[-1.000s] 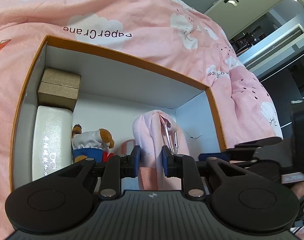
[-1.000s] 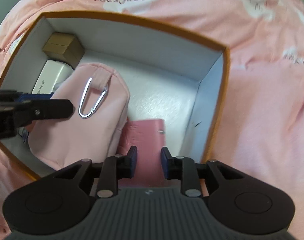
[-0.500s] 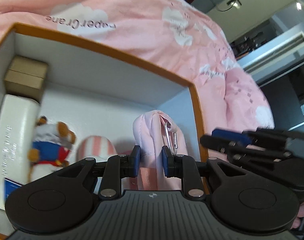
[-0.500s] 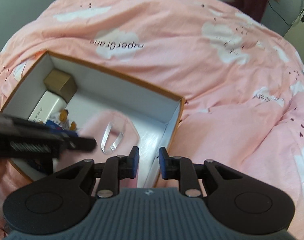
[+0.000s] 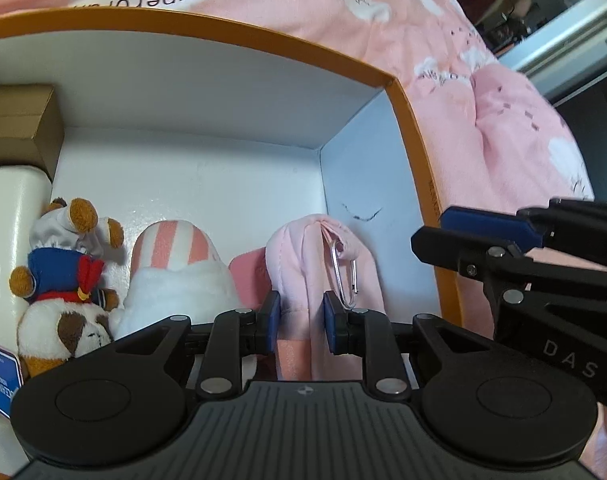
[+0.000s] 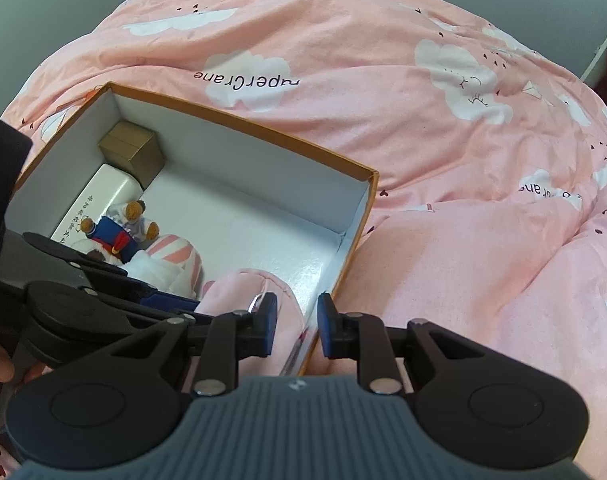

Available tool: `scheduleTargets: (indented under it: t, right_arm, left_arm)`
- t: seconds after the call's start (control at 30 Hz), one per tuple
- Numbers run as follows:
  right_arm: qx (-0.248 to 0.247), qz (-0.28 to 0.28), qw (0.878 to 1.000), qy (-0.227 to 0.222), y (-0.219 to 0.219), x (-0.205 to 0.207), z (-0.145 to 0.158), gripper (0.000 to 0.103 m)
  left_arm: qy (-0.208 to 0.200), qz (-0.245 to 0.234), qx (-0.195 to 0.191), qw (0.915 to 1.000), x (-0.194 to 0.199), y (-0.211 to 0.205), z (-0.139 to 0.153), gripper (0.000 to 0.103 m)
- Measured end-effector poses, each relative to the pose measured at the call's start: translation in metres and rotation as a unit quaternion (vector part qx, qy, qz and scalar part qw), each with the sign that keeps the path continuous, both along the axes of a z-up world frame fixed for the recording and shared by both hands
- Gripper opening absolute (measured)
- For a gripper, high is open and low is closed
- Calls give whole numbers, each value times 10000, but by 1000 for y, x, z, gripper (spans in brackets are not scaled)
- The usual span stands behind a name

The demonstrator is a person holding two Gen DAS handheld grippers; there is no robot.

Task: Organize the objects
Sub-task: 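Lower the pink pouch beside the plushes with the left tool while the right tool lowers the pink tube, then open both tools and lift them out of the box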

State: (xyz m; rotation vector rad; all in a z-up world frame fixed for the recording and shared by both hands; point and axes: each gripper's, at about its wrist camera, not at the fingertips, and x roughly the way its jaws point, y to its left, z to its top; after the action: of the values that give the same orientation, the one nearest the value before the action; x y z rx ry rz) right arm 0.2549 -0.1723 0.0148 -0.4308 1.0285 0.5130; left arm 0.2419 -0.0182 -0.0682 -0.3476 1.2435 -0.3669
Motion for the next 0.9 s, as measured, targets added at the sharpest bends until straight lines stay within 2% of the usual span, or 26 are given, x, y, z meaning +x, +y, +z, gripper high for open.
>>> scheduleTargets:
  t: [0.13, 0.43, 0.67, 0.8, 0.9]
  right_arm:
    - [62, -28, 9997, 218, 1, 1, -4, 23]
    - [-68, -80, 9996, 260, 2, -1, -12, 19]
    - [-38, -85, 9997, 238, 0, -5, -10, 18]
    - [-37, -38, 9998, 207, 0, -9, -8, 22]
    - [19, -34, 9999, 164, -2, -13, -2, 28]
  left_arm:
    - [14, -139, 259, 9996, 0, -6, -2, 28]
    - [21, -429, 657, 9969, -1, -18, -7, 32]
    - [-172, -467, 613, 9969, -8, -9, 3, 39]
    - [-316, -385, 545, 9973, -15, 2, 17, 45]
    - [-579, -332, 599, 9960, -25, 11, 36, 51]
